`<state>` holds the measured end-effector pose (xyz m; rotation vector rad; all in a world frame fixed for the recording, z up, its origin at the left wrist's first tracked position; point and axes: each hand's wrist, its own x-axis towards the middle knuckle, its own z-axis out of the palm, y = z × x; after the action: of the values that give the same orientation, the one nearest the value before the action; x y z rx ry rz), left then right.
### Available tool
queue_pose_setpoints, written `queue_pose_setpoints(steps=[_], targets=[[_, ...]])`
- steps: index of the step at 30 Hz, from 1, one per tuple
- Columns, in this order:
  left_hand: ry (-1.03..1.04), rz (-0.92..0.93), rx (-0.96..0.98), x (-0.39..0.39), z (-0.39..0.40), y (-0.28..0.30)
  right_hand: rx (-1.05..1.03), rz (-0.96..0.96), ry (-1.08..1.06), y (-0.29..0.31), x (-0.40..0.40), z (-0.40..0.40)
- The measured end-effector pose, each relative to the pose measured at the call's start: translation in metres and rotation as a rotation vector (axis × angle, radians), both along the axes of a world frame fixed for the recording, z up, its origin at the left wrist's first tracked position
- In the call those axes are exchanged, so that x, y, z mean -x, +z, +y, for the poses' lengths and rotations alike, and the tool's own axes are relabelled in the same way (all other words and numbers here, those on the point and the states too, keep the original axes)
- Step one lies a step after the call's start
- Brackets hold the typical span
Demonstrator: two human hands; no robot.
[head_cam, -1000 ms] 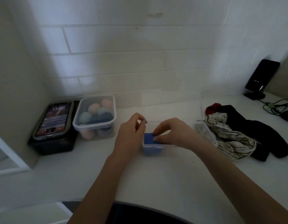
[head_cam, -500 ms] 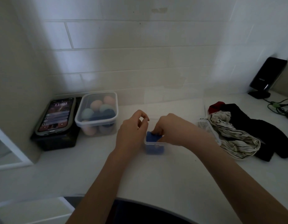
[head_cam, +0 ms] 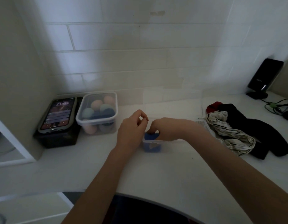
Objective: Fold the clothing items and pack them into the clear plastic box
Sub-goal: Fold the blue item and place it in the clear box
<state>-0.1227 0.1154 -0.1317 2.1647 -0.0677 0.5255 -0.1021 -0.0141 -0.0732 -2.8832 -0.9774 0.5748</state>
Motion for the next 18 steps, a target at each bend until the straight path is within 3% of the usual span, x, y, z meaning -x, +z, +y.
queue_pose_setpoints(steps=[11,14,18], targets=[[0.025,-0.067,-0.025,0.002,0.0,0.001,-0.41,-0.04,-0.092,0.002,0.011,-0.038],[0.036,-0.074,-0.019,0.003,0.0,0.002,-0.483,-0.175,-0.125,0.0,0.013,-0.04],[0.046,-0.107,0.017,0.003,0.001,0.004,-0.458,-0.172,-0.129,-0.002,0.011,-0.036]])
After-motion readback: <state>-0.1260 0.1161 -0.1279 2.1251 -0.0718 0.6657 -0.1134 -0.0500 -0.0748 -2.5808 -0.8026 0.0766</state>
